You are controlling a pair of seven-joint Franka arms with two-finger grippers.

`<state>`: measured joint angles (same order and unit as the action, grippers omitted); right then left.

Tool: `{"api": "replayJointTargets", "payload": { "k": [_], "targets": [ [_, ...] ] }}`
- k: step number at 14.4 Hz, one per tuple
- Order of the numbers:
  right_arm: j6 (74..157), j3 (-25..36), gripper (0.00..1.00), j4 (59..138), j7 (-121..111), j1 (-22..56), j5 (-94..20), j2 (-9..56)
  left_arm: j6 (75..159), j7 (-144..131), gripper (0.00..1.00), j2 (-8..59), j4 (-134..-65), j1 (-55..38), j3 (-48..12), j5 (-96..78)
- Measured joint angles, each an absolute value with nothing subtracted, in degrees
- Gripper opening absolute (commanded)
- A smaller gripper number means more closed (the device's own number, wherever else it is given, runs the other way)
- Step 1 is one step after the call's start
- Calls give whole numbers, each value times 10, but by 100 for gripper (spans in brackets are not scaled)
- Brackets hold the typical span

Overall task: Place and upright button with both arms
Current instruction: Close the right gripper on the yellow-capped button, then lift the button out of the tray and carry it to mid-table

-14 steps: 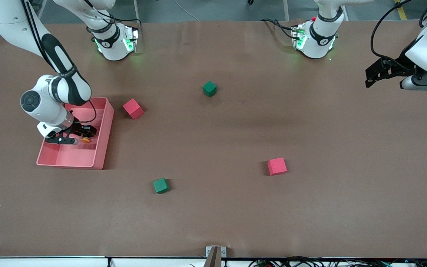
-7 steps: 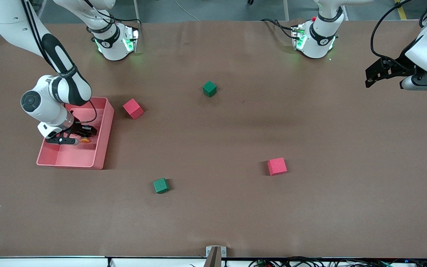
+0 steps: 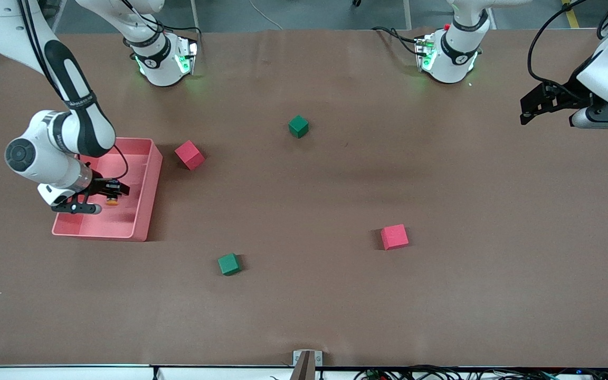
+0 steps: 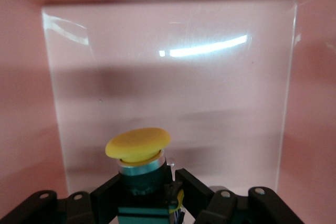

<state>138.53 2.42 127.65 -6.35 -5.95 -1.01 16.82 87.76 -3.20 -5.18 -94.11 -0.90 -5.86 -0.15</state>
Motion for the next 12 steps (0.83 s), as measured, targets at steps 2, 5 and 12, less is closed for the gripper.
{"api": "replayJointTargets", "payload": {
  "k": [2, 5, 12],
  "targets": [
    [1331, 23, 0, 1245, -64, -57, -10, 161, 878, -32, 100, -52, -941, -9, -59, -1],
    [1224, 21, 0, 1175, -63, -45, -10, 150, 878, -32, 100, -51, -941, -9, -58, -1],
    [1057, 16, 0, 997, 82, 90, -12, 144, 878, -32, 100, -51, -941, -9, -58, -1]
  ]
}}
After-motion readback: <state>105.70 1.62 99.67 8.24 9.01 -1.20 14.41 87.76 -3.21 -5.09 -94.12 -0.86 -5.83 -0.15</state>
